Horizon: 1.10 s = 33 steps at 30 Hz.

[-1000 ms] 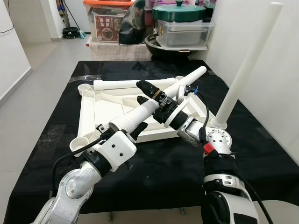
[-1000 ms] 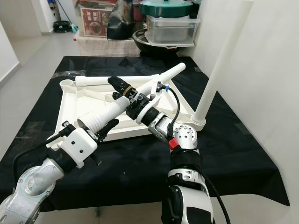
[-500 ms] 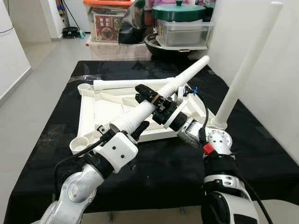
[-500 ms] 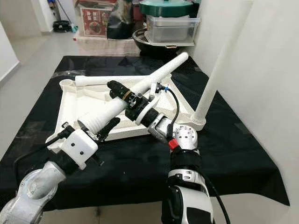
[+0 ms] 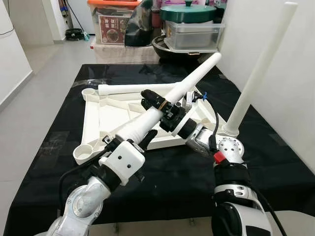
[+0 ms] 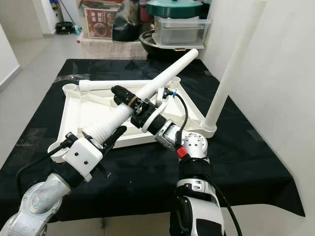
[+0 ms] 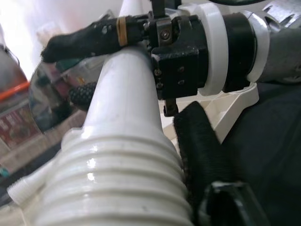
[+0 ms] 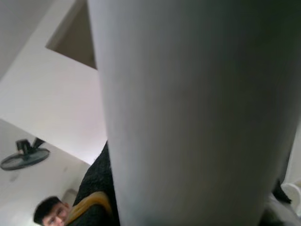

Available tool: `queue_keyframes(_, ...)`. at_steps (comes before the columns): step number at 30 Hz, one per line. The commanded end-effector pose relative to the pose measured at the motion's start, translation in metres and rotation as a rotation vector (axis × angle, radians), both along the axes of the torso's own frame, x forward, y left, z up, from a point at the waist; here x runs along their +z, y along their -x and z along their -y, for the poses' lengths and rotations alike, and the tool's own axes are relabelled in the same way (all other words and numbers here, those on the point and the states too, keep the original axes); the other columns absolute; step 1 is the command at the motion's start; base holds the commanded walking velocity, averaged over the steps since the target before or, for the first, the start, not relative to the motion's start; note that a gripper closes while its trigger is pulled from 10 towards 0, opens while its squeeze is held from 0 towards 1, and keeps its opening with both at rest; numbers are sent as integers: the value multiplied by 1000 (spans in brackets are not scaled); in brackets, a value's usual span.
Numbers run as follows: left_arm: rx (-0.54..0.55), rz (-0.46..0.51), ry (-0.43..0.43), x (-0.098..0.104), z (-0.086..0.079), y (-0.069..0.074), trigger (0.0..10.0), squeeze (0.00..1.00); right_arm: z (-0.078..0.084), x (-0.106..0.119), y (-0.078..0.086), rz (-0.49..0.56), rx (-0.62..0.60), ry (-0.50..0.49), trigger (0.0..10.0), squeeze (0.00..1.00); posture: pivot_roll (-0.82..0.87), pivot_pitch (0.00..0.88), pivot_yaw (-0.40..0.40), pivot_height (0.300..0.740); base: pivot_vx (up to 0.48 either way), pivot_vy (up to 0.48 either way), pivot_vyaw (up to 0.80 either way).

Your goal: Building children table

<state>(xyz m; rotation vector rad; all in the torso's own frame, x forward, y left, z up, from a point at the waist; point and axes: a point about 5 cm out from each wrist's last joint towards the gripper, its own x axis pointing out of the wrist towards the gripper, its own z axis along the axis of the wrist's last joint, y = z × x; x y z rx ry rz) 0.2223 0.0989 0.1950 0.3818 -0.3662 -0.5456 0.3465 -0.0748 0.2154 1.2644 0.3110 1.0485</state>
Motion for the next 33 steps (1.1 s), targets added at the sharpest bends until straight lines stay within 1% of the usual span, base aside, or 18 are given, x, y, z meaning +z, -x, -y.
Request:
queue_keyframes(1,-6,-70,2,-10,-1,0,10000,1000,0,13,-2,47,-5,-12,0,0,104,6,-75,740,0,0,0)
queue_keyframes(5,27,-67,-7,-11,-5,-3,10000,1000,4,21,-6,70,-27,-21,0,0,104,0,-76,740,0,0,0)
queue_keyframes(9,55,-56,-43,-12,-7,-5,10000,1000,9,27,-12,82,-62,-29,0,0,105,0,-74,740,0,0,0)
queue_keyframes(10,57,-56,-47,-13,-7,-5,10000,388,10,29,-13,85,-71,-34,0,0,104,0,-74,740,0,0,0)
queue_keyframes(11,60,-64,-42,-14,-8,-4,10000,0,14,36,-18,100,-105,-45,0,0,104,0,-75,740,0,0,0)
queue_keyframes(14,74,-69,-42,-15,-9,-3,10000,0,21,47,-26,116,-167,-58,0,0,108,0,-76,740,0,0,0)
queue_keyframes(17,73,-72,-42,-15,-9,-3,10000,0,23,48,-28,117,-178,-57,0,0,108,0,-77,740,0,0,0)
queue_keyframes(19,78,-77,-38,-16,-10,-3,10000,0,25,50,-30,121,-207,-46,0,0,109,0,-74,740,0,0,0)
queue_keyframes(20,97,-87,-20,-16,-11,-4,10000,0,28,52,-34,142,-255,-5,0,0,108,0,-77,740,0,0,0)
queue_keyframes(21,122,-102,3,-17,-12,-5,10000,0,30,53,-37,176,-331,84,2667,0,111,0,-79,740,0,0,0)
queue_keyframes(22,122,-102,3,-17,-12,-5,10000,0,30,53,-37,176,-331,84,2667,0,111,0,-79,740,0,0,0)
queue_keyframes(23,174,-125,57,-17,-15,-7,10000,0,34,51,-43,267,-517,314,10000,0,108,0,-75,740,0,0,0)
queue_keyframes(24,188,-122,73,-16,-16,-8,10000,0,35,51,-43,333,-605,440,10000,0,108,0,-74,740,0,0,0)
queue_keyframes(25,188,-122,73,-16,-16,-8,10000,0,35,51,-43,333,-605,440,10000,0,108,0,-74,740,0,0,0)
queue_keyframes(26,214,-112,91,-15,-17,-9,10000,0,37,51,-40,461,-729,624,10000,0,107,0,-73,740,0,0,0)
queue_keyframes(27,228,-108,98,-14,-17,-10,10000,0,36,51,-38,523,-777,694,10000,0,107,0,-73,740,0,0,0)
queue_keyframes(31,277,-90,131,-9,-21,-15,10000,0,35,51,-24,665,-878,799,10000,0,104,0,-67,740,0,0,0)
queue_keyframes(33,283,-88,140,-8,-21,-16,10000,0,34,51,-22,691,-892,818,10000,0,104,0,-67,740,0,0,0)
